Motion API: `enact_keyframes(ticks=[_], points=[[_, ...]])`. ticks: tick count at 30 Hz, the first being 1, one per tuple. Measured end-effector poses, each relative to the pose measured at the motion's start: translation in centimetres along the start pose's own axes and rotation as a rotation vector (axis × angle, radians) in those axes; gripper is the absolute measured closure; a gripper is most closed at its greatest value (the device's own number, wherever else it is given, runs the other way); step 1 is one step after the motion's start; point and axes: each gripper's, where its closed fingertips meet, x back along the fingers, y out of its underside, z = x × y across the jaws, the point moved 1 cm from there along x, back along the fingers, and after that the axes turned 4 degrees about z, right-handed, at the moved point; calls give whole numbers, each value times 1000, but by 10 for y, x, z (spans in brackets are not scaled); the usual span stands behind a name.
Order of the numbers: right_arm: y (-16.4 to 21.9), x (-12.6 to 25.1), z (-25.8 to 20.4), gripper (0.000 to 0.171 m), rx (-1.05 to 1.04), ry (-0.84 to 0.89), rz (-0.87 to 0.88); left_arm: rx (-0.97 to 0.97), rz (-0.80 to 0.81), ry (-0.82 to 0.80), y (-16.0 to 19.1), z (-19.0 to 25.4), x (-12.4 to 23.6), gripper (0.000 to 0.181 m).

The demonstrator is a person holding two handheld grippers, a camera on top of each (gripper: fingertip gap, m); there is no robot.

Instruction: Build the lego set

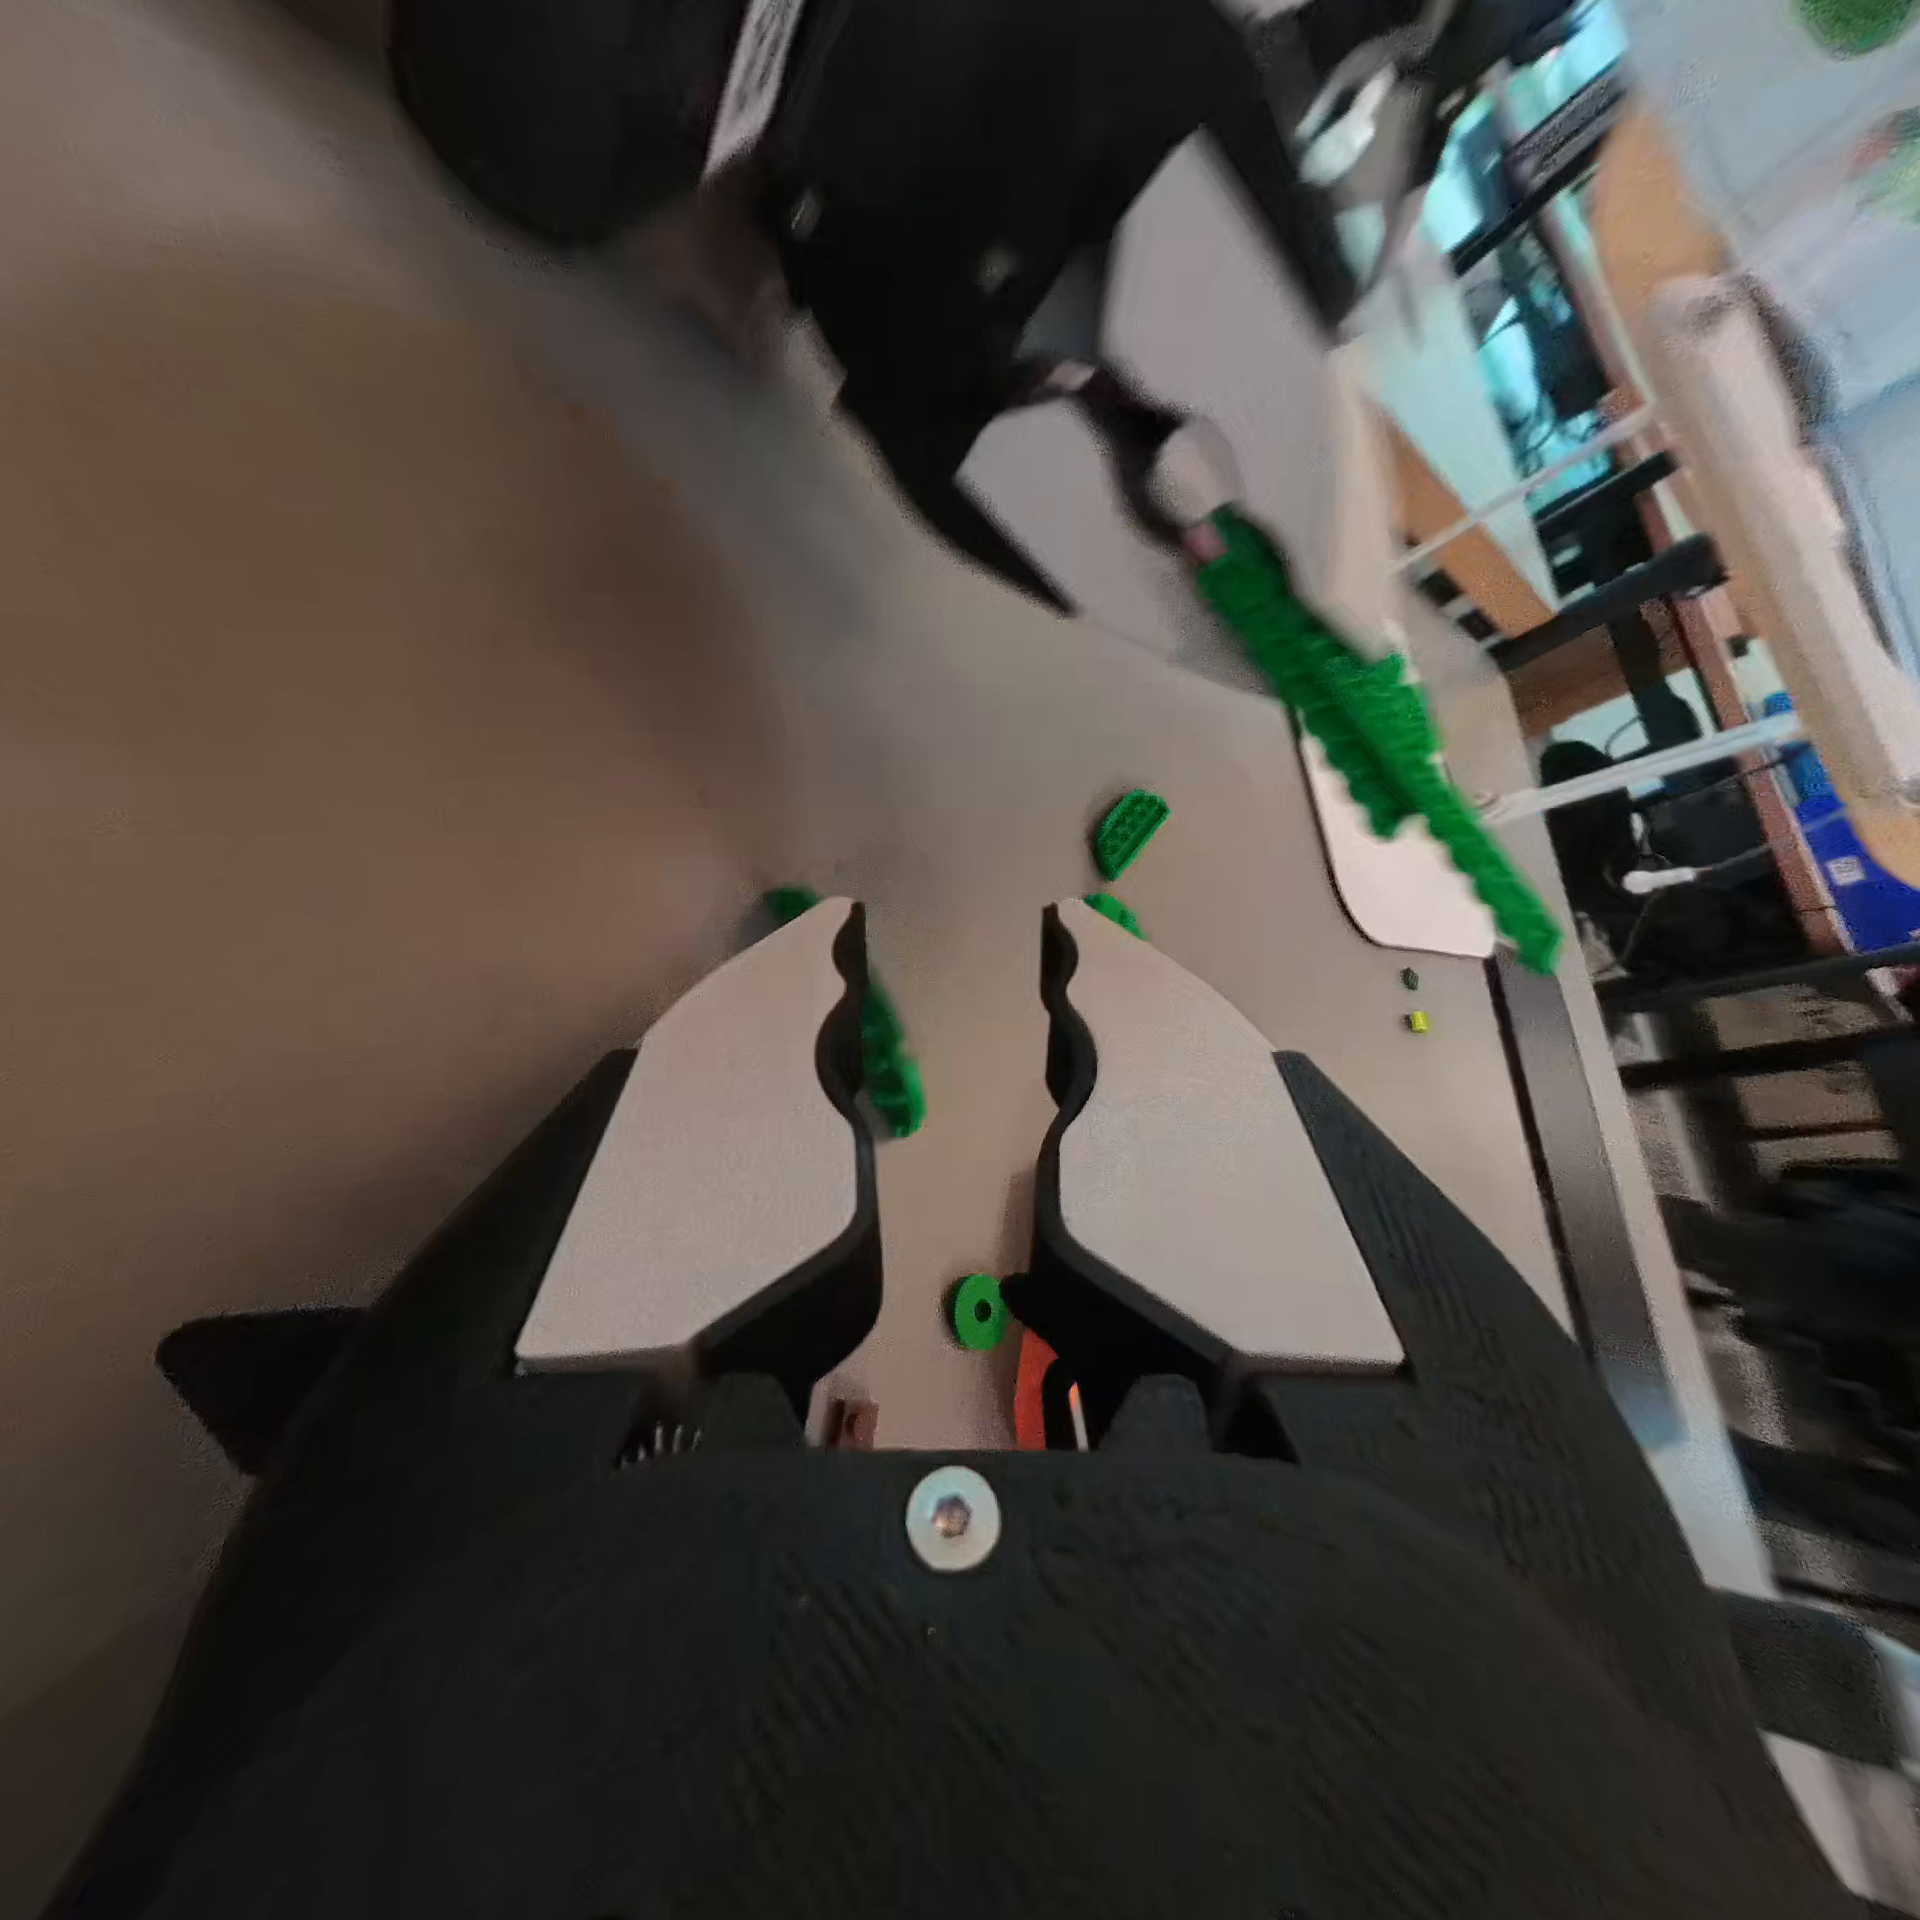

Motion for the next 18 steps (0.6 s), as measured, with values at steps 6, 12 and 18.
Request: enact_keyframes(ticks=[6,12,18], points=[[-11,37,47,136,-10,265,129,408,231,195,-38,10,2,172],[-22,35,53,121,-152,274,216,1116,486,355,-57,-10,9,172],[-33,44,66,114,-347,291,356,1561,700,364,-53,-36,14,172]])
